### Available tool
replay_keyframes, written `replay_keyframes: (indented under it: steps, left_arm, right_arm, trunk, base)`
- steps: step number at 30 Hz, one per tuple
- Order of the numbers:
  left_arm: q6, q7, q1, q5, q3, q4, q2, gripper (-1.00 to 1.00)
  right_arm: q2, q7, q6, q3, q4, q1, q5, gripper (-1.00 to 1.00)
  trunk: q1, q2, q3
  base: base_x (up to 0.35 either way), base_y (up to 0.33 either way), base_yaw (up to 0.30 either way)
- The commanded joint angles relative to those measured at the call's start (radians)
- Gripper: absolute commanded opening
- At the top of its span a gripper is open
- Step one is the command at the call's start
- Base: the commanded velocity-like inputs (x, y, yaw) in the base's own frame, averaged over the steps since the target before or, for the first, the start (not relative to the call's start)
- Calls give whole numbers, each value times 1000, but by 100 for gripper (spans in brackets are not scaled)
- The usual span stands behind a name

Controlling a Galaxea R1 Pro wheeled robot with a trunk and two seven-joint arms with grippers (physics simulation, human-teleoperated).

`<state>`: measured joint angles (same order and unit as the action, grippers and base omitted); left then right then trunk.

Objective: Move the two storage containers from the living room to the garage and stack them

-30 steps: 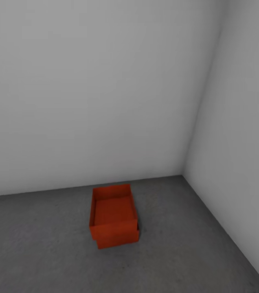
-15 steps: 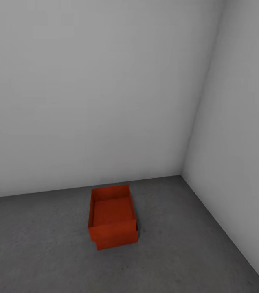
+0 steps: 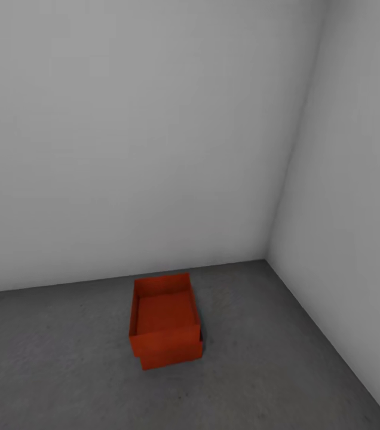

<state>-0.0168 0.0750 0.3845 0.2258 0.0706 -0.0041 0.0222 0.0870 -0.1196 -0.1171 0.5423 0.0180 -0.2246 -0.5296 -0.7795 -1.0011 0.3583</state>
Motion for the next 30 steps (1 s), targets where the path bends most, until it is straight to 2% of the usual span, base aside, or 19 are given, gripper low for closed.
replay_keyframes:
  steps: [1, 9, 30]
  left_arm:
    - [-2, 3, 0, 9, 8, 0, 0, 100]
    - [-2, 3, 0, 9, 8, 0, 1, 100]
    - [-3, 5, -1, 8, 8, -1, 0, 100]
  right_arm:
    - [1, -2, -4, 8, 2, -1, -9, 100]
    - [-1, -2, -4, 8, 2, -1, -9, 100]
    - [-7, -3, -2, 11, 0, -1, -12, 100]
  trunk:
    - [0, -1, 0]
    - [0, -1, -11]
    - [0, -1, -12]
  base:
    - [0, 0, 0]
    - [0, 0, 0]
    - [0, 0, 0]
